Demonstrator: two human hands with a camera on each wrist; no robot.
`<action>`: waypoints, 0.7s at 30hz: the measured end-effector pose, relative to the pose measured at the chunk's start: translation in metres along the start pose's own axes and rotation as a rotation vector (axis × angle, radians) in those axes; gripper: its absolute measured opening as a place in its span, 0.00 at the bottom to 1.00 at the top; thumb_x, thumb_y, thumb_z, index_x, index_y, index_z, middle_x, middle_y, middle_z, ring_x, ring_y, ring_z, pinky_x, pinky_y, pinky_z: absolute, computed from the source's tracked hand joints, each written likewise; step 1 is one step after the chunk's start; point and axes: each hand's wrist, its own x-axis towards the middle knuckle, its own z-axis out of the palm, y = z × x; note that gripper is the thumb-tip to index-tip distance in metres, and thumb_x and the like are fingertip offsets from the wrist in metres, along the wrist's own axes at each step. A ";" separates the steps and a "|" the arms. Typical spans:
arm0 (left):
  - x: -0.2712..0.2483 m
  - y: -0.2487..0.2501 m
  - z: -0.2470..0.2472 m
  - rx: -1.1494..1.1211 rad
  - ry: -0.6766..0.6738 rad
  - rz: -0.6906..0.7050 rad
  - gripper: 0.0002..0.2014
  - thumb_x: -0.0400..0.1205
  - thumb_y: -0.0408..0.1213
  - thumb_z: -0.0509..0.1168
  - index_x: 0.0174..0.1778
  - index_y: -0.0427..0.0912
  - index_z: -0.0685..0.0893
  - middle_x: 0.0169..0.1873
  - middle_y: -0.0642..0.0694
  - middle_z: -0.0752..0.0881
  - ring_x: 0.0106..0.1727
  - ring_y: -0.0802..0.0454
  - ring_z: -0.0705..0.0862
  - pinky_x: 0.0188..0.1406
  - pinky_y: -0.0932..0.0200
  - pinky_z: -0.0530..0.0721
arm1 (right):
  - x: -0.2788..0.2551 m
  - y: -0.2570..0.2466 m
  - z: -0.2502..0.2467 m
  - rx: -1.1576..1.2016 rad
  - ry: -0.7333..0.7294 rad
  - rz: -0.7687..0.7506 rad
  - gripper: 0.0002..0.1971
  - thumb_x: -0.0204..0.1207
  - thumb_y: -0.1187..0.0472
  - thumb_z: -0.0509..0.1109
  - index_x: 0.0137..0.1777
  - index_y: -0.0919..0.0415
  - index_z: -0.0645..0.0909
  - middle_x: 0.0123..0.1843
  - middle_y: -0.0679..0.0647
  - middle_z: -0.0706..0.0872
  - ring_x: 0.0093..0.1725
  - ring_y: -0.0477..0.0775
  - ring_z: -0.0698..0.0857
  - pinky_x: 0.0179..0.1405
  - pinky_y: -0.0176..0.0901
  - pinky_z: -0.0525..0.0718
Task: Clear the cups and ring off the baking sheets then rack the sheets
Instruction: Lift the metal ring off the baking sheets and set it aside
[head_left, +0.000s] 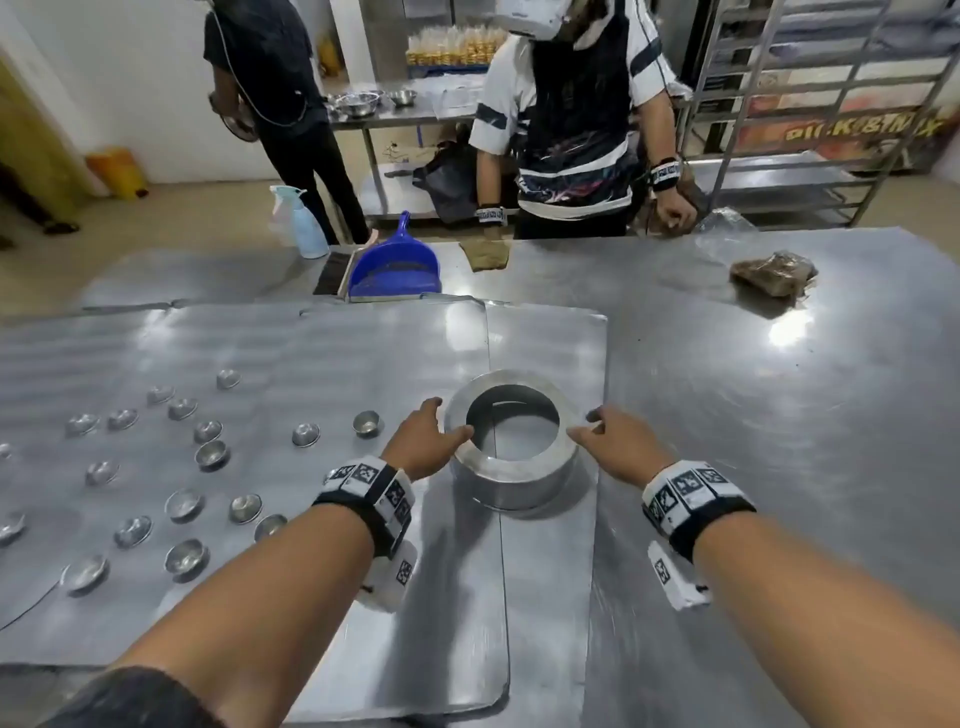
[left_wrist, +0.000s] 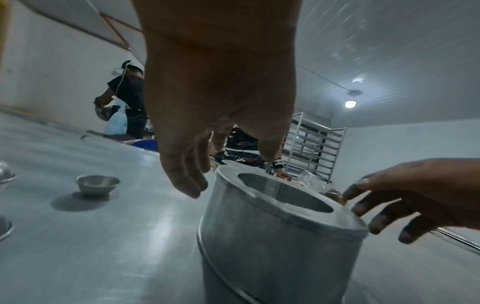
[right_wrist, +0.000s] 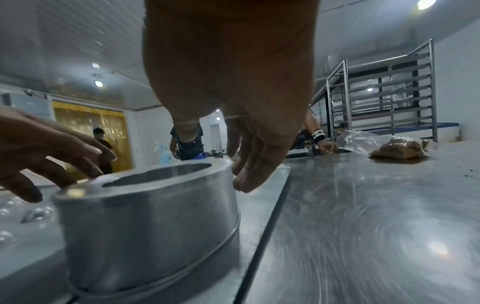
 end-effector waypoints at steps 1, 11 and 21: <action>0.007 -0.004 0.003 -0.034 -0.011 -0.020 0.41 0.81 0.58 0.70 0.86 0.45 0.63 0.77 0.37 0.77 0.74 0.37 0.79 0.73 0.41 0.79 | 0.005 -0.001 0.005 0.021 -0.015 0.040 0.32 0.81 0.38 0.66 0.78 0.57 0.72 0.72 0.57 0.83 0.65 0.59 0.83 0.61 0.50 0.79; 0.053 -0.032 0.018 -0.371 -0.265 -0.070 0.31 0.77 0.55 0.76 0.75 0.61 0.73 0.42 0.44 0.89 0.34 0.50 0.85 0.31 0.57 0.83 | 0.035 0.011 0.035 0.197 -0.122 0.189 0.33 0.75 0.31 0.66 0.70 0.55 0.76 0.62 0.54 0.86 0.55 0.59 0.87 0.56 0.58 0.86; 0.061 -0.017 0.003 -0.364 -0.235 0.123 0.28 0.78 0.46 0.78 0.73 0.62 0.78 0.51 0.48 0.90 0.47 0.51 0.89 0.34 0.66 0.83 | 0.040 -0.002 0.024 0.244 -0.069 0.094 0.22 0.79 0.33 0.65 0.56 0.50 0.81 0.48 0.52 0.90 0.43 0.54 0.89 0.47 0.57 0.91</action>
